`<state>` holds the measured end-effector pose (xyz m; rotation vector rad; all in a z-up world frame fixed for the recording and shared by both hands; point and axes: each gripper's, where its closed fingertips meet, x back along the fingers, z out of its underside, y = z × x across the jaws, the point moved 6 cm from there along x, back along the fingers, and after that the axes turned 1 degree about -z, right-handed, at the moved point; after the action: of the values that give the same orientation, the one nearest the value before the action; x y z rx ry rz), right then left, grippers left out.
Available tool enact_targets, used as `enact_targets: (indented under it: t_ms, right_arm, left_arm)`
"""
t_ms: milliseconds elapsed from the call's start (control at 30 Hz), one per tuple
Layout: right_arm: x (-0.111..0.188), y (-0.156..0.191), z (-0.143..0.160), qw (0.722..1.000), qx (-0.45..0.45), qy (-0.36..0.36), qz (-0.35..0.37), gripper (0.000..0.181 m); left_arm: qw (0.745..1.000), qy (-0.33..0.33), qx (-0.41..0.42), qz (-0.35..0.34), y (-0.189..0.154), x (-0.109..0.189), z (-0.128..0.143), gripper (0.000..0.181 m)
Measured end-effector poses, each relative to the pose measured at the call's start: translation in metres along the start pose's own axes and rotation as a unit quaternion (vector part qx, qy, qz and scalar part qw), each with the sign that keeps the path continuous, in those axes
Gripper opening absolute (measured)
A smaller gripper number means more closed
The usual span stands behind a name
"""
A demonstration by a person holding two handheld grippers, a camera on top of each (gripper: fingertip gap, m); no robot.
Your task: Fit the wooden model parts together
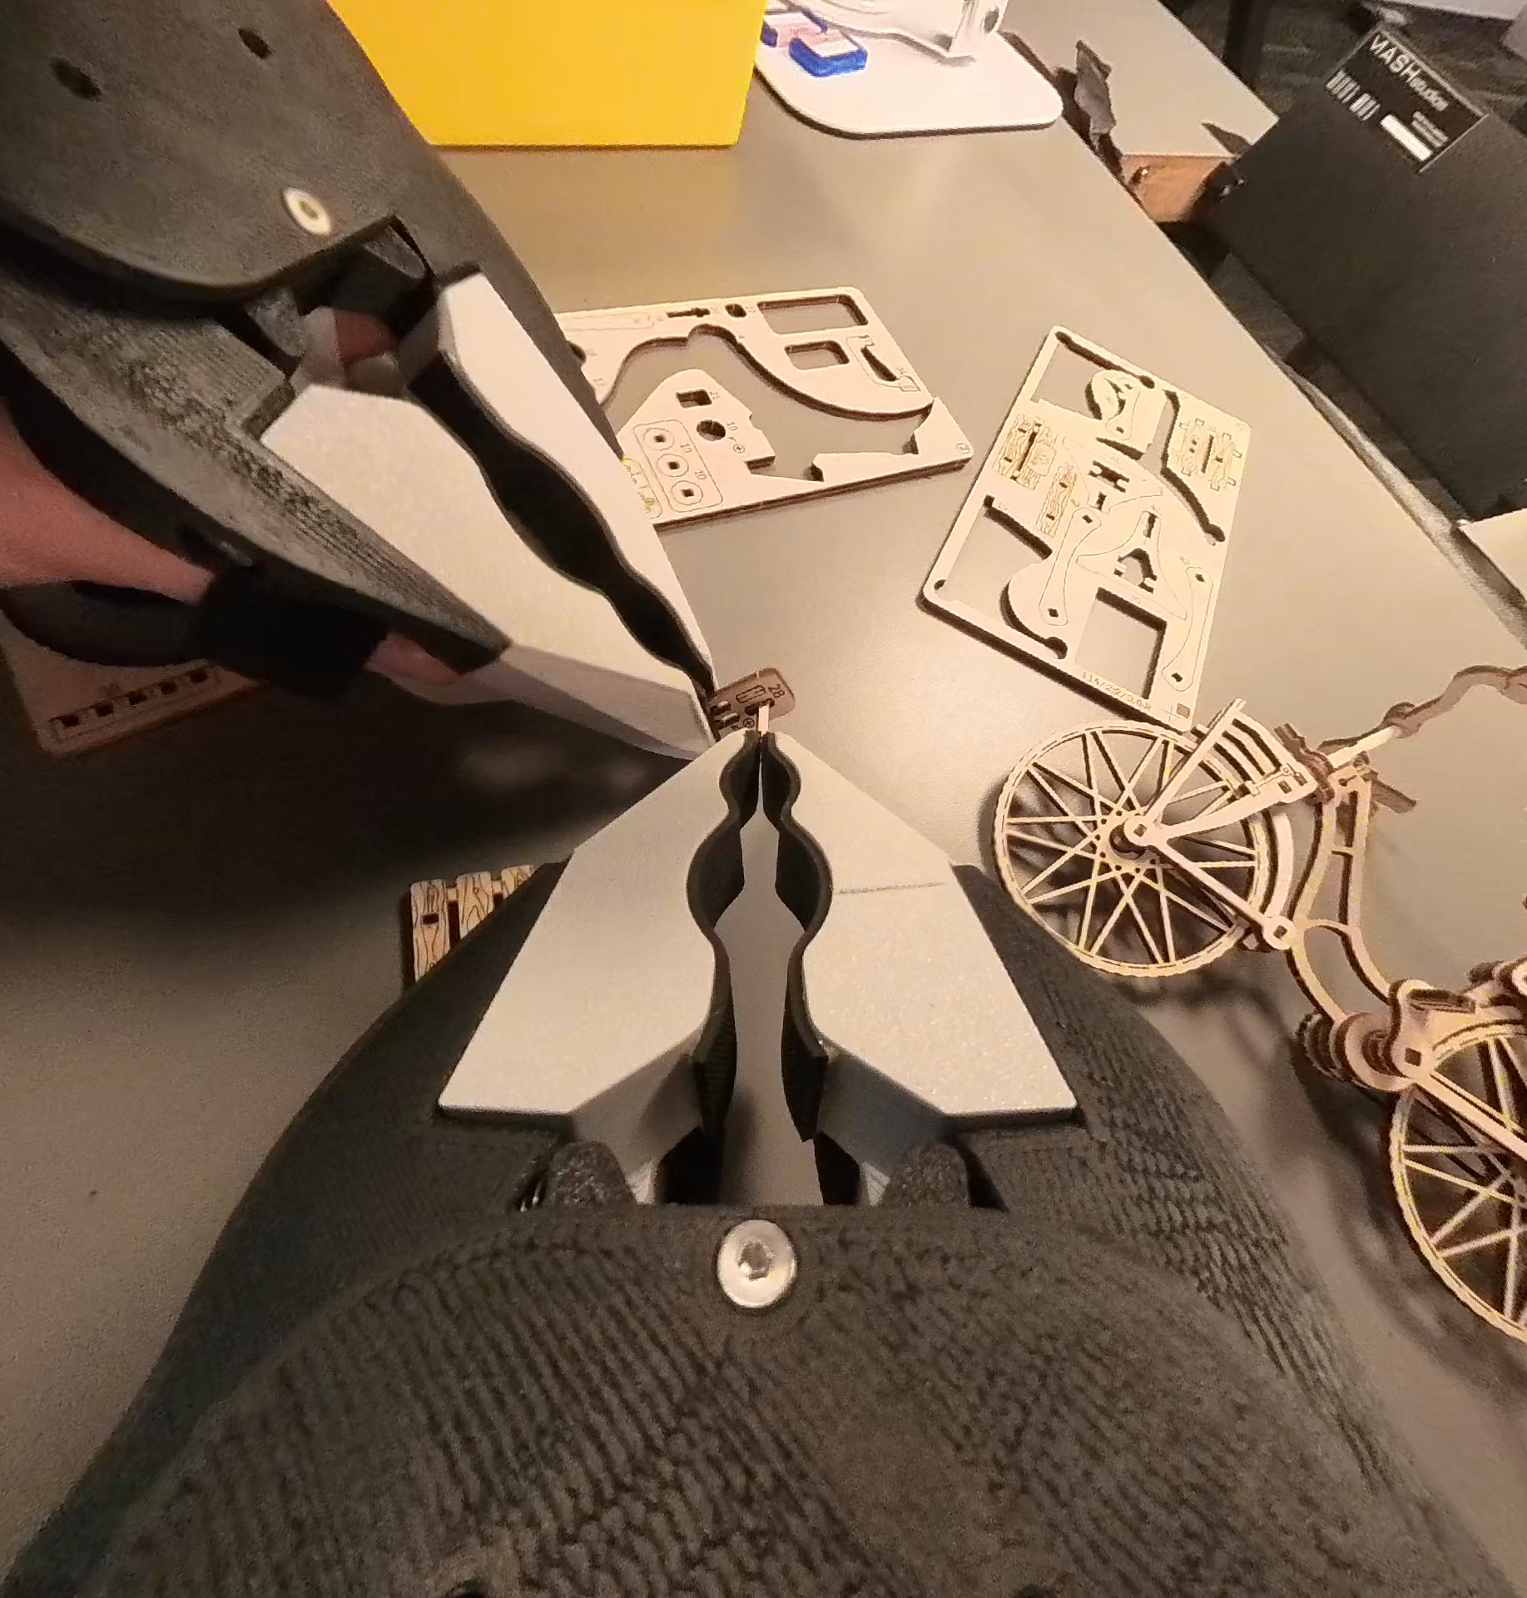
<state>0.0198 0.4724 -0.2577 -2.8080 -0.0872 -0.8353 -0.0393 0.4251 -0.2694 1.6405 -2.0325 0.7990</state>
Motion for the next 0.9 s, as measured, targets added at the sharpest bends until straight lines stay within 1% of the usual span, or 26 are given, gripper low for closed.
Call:
enact_targets:
  t_ms: [33, 267, 467, 600, 833, 900]
  right_arm:
    - [0.0002, -0.0003, 0.0005, 1.000, -0.002, 0.000, -0.006, 0.000]
    - [0.0022, -0.0035, 0.0031, 0.999, -0.002, -0.002, -0.051, 0.000]
    - [0.0044, -0.0035, 0.0046, 0.997, 0.036, -0.008, -0.061, 0.000]
    - [0.0069, -0.0035, 0.0020, 0.997, 0.035, -0.024, -0.069, 0.000]
    - [0.0032, -0.0032, 0.0021, 0.997, 0.053, -0.018, -0.056, 0.000]
    - [0.0052, -0.0027, 0.0029, 0.995, 0.065, -0.021, -0.068, 0.000]
  left_arm:
    - [1.000, 0.001, -0.012, -0.006, -0.0008, 0.0001, 0.0003, 0.000]
    - [0.998, 0.006, -0.068, -0.016, -0.0053, 0.0003, 0.0014, 0.000]
    - [0.991, 0.012, -0.127, -0.030, -0.0085, 0.0003, 0.0021, 0.000]
    - [0.991, 0.015, -0.128, -0.036, -0.0099, -0.0001, 0.0016, 0.001]
    - [0.993, 0.012, -0.115, -0.028, -0.0097, -0.0003, 0.0011, 0.002]
    - [0.993, 0.013, -0.115, -0.020, -0.0102, 0.0005, 0.0018, 0.001]
